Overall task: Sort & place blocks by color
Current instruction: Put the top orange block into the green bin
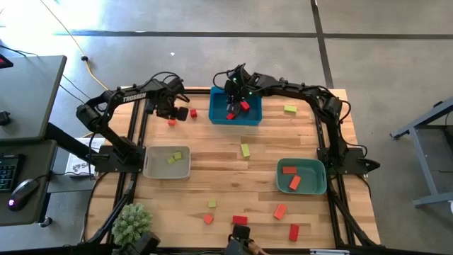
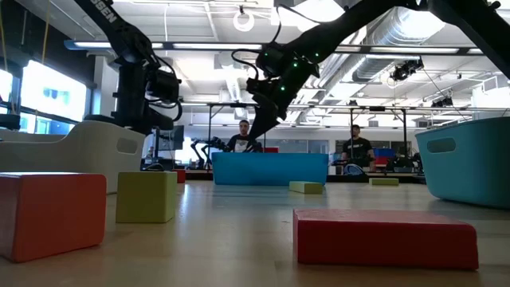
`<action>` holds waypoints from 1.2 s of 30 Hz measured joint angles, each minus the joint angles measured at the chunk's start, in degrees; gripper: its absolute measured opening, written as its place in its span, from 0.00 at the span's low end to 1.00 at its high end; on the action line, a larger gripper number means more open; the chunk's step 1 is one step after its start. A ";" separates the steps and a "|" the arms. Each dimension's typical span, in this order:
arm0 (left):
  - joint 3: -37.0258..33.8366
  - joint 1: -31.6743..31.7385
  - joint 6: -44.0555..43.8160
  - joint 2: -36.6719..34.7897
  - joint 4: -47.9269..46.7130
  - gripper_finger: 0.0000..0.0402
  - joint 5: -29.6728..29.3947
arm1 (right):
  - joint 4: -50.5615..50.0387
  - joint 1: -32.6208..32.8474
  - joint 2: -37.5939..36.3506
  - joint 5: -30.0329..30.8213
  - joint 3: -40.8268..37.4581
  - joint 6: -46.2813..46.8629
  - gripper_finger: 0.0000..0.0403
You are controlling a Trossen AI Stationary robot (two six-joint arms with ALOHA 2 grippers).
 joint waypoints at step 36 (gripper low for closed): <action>0.09 -1.32 -5.29 6.82 2.51 0.45 -4.52 | 0.22 -0.02 0.00 0.04 0.02 -0.46 0.29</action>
